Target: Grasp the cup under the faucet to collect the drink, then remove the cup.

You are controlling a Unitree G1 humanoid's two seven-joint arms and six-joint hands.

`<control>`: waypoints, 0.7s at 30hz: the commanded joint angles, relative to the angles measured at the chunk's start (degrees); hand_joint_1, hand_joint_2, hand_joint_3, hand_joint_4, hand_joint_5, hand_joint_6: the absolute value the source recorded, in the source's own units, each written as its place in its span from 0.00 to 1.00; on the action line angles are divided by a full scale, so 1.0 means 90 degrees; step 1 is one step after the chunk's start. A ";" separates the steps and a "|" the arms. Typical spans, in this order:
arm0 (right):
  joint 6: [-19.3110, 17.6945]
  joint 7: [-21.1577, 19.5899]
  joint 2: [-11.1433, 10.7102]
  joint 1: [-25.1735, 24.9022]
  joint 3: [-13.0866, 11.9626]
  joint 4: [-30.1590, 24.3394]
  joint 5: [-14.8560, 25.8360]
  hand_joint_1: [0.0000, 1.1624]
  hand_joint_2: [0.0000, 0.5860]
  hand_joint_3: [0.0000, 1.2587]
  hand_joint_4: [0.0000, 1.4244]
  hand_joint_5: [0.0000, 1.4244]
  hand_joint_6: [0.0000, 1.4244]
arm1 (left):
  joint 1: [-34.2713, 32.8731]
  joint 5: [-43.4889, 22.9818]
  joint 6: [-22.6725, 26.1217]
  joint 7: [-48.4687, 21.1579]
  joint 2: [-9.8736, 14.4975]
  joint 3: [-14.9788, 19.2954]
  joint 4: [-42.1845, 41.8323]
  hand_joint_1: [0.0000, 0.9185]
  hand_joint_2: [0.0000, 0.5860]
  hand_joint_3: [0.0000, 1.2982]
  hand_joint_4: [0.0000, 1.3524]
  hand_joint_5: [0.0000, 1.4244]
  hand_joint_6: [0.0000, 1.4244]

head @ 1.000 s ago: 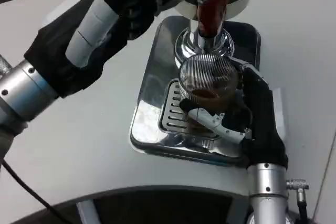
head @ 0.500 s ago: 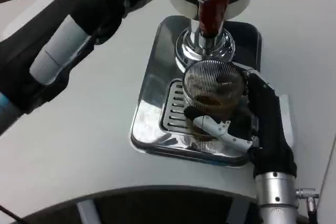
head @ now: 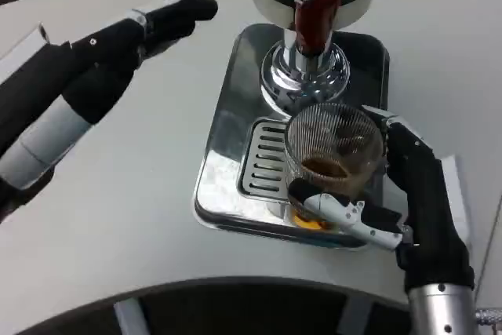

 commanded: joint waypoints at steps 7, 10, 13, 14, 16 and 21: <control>0.0272 0.0632 -0.0177 0.1050 -0.0085 -0.1560 0.0267 0.84 0.29 0.51 0.50 0.55 0.46 | 0.1281 0.0146 -0.0708 -0.0216 0.0037 0.0343 -0.0245 0.00 0.08 0.16 0.00 0.04 0.00; 0.0358 0.0777 -0.0237 0.1311 -0.0113 -0.1849 0.0324 0.84 0.29 0.51 0.50 0.56 0.46 | 0.1498 0.0189 -0.0894 -0.0211 -0.0001 0.0347 -0.0278 0.00 0.08 0.16 0.00 0.04 0.00; 0.0420 0.0936 -0.0292 0.1585 -0.0169 -0.2120 0.0426 0.84 0.29 0.52 0.50 0.56 0.46 | 0.1694 0.0341 -0.1162 -0.0212 -0.0018 0.0329 -0.0308 0.00 0.08 0.15 0.00 0.04 0.00; 0.0443 0.0991 -0.0308 0.1679 -0.0193 -0.2217 0.0461 0.84 0.29 0.52 0.50 0.56 0.46 | 0.1744 0.0383 -0.1238 -0.0206 -0.0013 0.0321 -0.0313 0.00 0.08 0.15 0.00 0.04 0.00; 0.0486 0.1086 -0.0332 0.1841 -0.0236 -0.2390 0.0534 0.84 0.29 0.52 0.50 0.56 0.46 | 0.1867 0.0508 -0.1414 -0.0200 -0.0003 0.0297 -0.0321 0.00 0.08 0.15 0.00 0.04 0.00; 0.0644 0.1423 -0.0477 0.2266 -0.0384 -0.2940 0.0809 0.84 0.29 0.52 0.50 0.56 0.46 | 0.2283 0.0797 -0.1859 -0.0232 -0.0045 0.0202 -0.0365 0.00 0.09 0.14 0.00 0.04 0.00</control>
